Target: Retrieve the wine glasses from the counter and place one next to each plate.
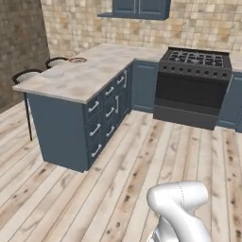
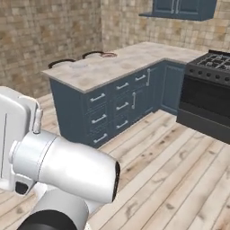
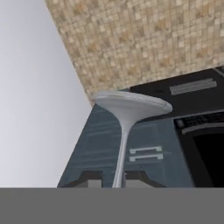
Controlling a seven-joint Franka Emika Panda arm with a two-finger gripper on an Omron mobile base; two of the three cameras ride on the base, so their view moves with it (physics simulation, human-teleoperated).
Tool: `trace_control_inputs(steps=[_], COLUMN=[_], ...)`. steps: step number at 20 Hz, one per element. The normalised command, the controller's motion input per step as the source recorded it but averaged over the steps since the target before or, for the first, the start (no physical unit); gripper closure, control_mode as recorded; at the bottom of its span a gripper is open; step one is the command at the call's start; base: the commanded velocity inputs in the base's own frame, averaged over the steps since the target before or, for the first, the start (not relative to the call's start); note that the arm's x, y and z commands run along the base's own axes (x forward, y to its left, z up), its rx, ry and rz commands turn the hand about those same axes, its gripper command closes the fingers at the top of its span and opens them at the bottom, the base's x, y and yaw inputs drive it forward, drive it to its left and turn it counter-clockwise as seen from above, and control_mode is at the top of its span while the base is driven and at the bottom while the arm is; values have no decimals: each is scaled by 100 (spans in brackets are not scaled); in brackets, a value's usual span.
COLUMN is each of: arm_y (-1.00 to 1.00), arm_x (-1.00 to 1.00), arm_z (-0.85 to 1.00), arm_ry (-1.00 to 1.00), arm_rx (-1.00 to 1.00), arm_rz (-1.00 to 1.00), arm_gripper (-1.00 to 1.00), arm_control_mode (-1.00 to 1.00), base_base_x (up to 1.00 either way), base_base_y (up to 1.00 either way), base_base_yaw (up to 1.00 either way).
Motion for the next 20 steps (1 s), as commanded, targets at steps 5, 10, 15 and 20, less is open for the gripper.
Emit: trace_control_inputs(steps=[5,10,15,20], arm_y=[0,0,0,0], arm_x=[0,0,0,0], arm_z=[0,0,0,0], arm_ry=[0,0,0,0], arm_rx=[0,0,0,0], arm_rz=[0,0,0,0], arm_gripper=[100,100,100,100], arm_control_mode=[100,100,100,100], base_base_x=[75,68,58,34], base_base_y=[100,100,100,100], base_base_yaw=[-31,-29,-30,-27])
